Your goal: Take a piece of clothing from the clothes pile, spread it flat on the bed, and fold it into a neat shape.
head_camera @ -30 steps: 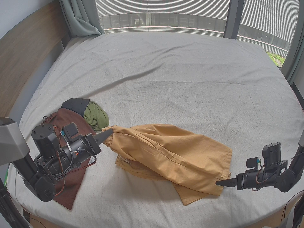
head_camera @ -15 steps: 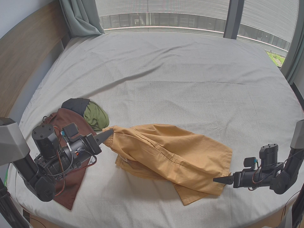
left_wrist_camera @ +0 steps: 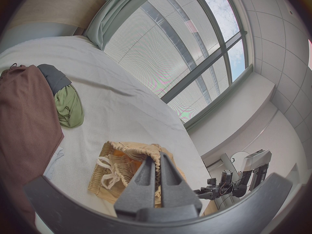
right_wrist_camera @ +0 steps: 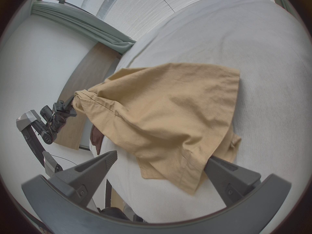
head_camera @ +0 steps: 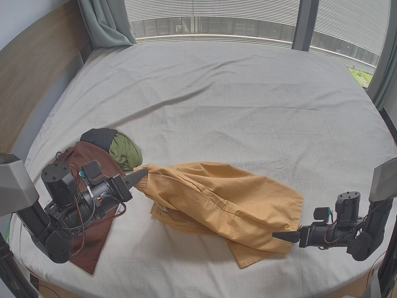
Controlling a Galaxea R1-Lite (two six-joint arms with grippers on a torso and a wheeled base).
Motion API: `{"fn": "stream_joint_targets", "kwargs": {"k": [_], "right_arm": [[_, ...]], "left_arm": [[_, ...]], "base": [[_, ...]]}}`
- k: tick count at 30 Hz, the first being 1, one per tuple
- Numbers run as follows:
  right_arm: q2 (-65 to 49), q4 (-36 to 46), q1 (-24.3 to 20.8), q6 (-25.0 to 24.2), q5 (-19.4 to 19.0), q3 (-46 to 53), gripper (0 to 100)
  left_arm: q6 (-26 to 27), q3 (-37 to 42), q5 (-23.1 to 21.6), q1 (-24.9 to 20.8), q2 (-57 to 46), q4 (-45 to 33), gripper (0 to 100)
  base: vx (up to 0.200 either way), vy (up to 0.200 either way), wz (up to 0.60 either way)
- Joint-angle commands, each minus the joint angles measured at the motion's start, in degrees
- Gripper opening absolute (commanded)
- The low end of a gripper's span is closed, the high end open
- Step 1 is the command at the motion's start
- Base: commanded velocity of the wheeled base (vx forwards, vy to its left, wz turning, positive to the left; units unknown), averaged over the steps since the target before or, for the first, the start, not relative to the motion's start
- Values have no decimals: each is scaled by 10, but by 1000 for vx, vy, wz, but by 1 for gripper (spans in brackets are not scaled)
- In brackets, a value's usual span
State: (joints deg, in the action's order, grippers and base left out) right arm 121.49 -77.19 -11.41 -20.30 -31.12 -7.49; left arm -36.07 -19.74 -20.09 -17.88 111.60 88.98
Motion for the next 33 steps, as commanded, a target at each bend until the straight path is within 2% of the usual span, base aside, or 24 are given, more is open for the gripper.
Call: {"fn": "stream_joint_targets", "kwargs": {"k": [1,4,13,14,18,22,26,33], "right_arm": [[30,-75,-26,-29,-1,15,100],[46,-117,-28,-44,0,24,100],[59,-111,-26,-41,1,28,100],[59,-111,-25,-40,1,28,0],[51,-111,-20,-40,0,27,0],[18,-111,2,-39,-10,27,0],[-19,-111,34,-38,-50,27,0],[-51,-111,68,-37,-90,27,0]], "left_arm": [[0,0,1,0,-1,1,0],[0,0,1,0,-1,1,0],[0,-1,1,0,0,1,0],[0,-1,0,0,0,1,0],[0,-4,1,3,1,1,0],[-1,-11,1,14,7,1,0],[-1,-20,1,30,9,0,0],[-4,-33,3,42,15,0,0]], "base": [[0,0,0],[0,0,0],[0,0,0],[0,0,0],[0,0,0],[0,0,0],[0,0,0],[0,0,0]]}}
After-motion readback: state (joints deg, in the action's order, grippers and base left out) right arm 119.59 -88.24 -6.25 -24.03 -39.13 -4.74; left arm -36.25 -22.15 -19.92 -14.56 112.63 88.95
